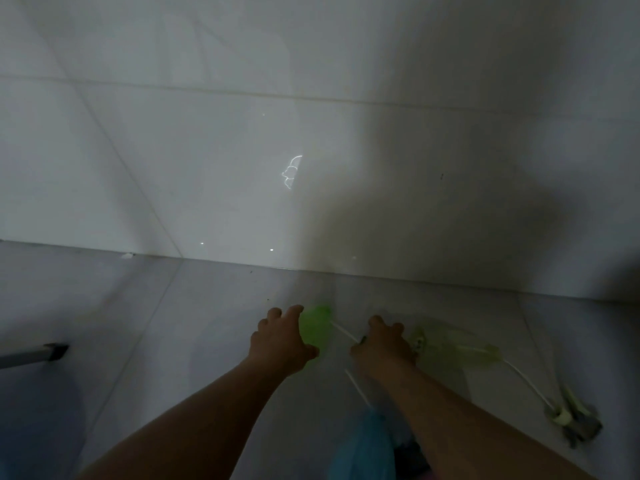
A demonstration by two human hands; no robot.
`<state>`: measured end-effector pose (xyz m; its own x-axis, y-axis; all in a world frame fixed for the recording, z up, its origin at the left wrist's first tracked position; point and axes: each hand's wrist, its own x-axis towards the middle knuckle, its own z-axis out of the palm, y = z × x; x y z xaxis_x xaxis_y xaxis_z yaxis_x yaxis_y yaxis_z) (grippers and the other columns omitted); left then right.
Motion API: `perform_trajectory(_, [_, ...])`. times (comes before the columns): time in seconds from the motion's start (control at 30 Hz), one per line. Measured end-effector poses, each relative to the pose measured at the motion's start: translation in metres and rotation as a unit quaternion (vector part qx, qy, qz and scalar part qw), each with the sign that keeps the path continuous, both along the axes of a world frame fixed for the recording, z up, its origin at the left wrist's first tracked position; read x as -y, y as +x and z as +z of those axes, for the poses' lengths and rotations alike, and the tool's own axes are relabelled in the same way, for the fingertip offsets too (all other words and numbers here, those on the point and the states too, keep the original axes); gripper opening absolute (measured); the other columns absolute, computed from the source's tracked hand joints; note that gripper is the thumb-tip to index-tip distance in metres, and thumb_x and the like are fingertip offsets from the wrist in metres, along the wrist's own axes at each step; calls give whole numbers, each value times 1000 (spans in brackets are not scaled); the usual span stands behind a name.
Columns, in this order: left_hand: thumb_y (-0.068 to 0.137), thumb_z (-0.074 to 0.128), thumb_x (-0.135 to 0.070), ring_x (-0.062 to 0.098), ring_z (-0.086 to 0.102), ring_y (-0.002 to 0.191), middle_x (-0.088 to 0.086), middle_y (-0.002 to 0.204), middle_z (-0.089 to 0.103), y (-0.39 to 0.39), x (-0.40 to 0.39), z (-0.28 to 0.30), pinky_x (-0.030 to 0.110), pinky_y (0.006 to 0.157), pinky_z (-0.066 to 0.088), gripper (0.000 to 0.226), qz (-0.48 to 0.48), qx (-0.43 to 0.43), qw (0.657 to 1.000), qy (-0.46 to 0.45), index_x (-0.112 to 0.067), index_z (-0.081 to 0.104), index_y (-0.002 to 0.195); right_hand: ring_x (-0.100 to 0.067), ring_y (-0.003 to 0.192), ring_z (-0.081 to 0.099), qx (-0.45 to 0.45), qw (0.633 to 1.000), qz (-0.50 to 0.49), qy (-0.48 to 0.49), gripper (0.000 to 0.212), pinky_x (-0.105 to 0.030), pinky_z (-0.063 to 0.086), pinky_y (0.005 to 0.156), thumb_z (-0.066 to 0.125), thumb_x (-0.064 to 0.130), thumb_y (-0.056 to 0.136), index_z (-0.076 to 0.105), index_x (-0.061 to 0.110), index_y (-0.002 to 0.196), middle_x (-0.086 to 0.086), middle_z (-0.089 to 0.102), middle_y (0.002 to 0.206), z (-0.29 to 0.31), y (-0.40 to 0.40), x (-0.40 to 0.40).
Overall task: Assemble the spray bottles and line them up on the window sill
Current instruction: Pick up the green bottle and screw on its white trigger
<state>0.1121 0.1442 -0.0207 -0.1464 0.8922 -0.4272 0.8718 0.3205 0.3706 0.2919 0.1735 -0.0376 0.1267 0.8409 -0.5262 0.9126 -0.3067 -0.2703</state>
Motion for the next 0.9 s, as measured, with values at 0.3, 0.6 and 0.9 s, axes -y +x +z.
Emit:
perform_trajectory(0.3, [64, 93, -23, 26, 60, 103, 12, 127, 51, -26, 23, -34, 34, 80, 56, 94, 195, 249, 947, 59, -25, 35, 138, -30, 92, 61, -4, 998, -9, 65, 8, -35, 55, 75, 53, 16, 94, 48, 16, 100, -13, 39, 135, -38, -11, 9])
perform_trajectory(0.6, [90, 71, -23, 27, 63, 103, 14, 125, 58, -84, 1, 6, 37, 80, 54, 50, 391, 561, 714, 150, -12, 48, 133, -32, 80, 61, -92, 973, -37, 208, 28, -33, 52, 75, 70, 20, 86, 63, 22, 113, -7, 38, 128, 31, -10, -24])
perform_trajectory(0.9, [93, 55, -47, 16, 56, 82, 9, 109, 60, -95, -13, 61, 27, 66, 47, 54, 398, 605, 668, 169, -18, 54, 138, -27, 91, 64, -118, 919, 39, 373, 22, -29, 47, 75, 78, 27, 80, 70, 27, 101, -2, 39, 138, 119, 19, -31])
